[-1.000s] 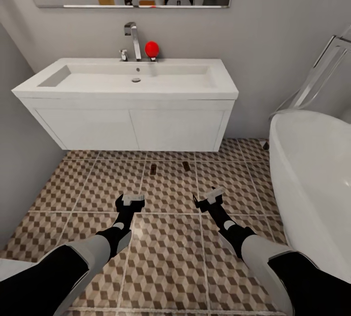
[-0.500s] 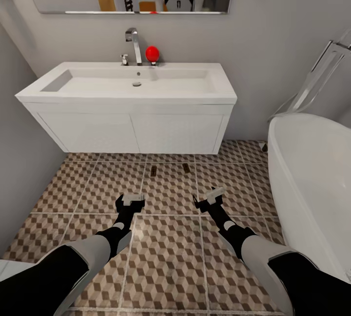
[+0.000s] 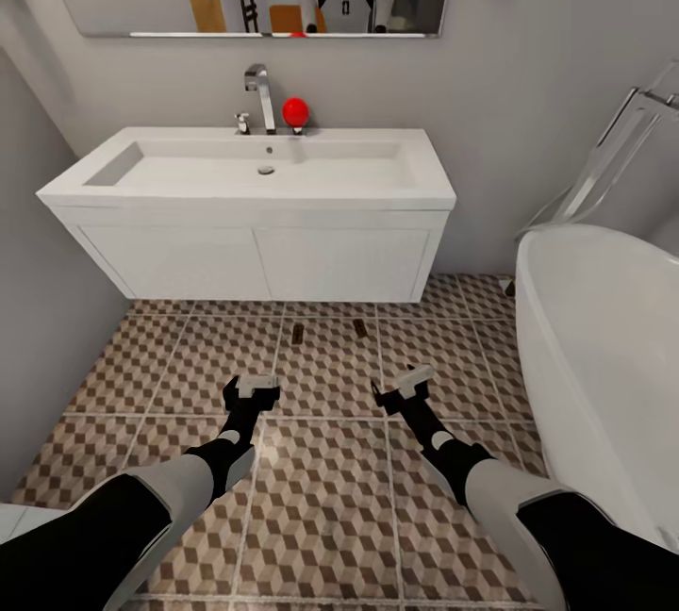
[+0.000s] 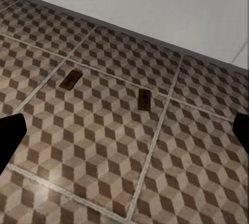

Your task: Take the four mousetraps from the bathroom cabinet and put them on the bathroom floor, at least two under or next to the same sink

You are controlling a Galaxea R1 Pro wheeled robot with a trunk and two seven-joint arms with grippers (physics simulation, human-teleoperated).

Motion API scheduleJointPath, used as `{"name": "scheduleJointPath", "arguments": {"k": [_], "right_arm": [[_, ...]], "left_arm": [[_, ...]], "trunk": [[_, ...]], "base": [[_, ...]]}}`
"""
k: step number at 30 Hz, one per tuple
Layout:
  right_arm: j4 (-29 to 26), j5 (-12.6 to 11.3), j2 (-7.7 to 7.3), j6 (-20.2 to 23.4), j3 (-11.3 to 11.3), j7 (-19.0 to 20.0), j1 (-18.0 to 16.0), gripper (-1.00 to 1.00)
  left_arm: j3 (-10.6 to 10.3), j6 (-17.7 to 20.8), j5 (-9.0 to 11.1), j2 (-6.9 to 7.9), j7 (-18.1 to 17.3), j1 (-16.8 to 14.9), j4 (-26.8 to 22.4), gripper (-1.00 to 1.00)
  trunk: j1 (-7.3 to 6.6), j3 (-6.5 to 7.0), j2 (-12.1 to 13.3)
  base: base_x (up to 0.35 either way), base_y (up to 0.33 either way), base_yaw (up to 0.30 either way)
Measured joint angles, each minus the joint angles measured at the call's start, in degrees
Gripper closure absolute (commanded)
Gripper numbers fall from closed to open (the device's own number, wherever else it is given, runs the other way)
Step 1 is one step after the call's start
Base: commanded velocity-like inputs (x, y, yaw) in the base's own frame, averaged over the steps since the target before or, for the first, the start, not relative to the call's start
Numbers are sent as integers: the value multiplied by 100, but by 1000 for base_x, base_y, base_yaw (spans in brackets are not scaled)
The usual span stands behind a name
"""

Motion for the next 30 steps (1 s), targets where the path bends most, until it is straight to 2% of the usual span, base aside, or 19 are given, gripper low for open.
{"name": "scheduleJointPath", "arguments": {"k": [8, 30], "right_arm": [[4, 0, -44, -2, -1, -9, 37, -100], [4, 7, -50, 1, -8, -28, 62, -100]], "left_arm": [[0, 0, 0, 0, 0, 0, 0, -100], [0, 0, 0, 0, 0, 2, 0, -100]], "trunk": [[-176, 162, 321], [-659, 751, 1204]], "base": [[0, 0, 0], [0, 0, 0]]}}
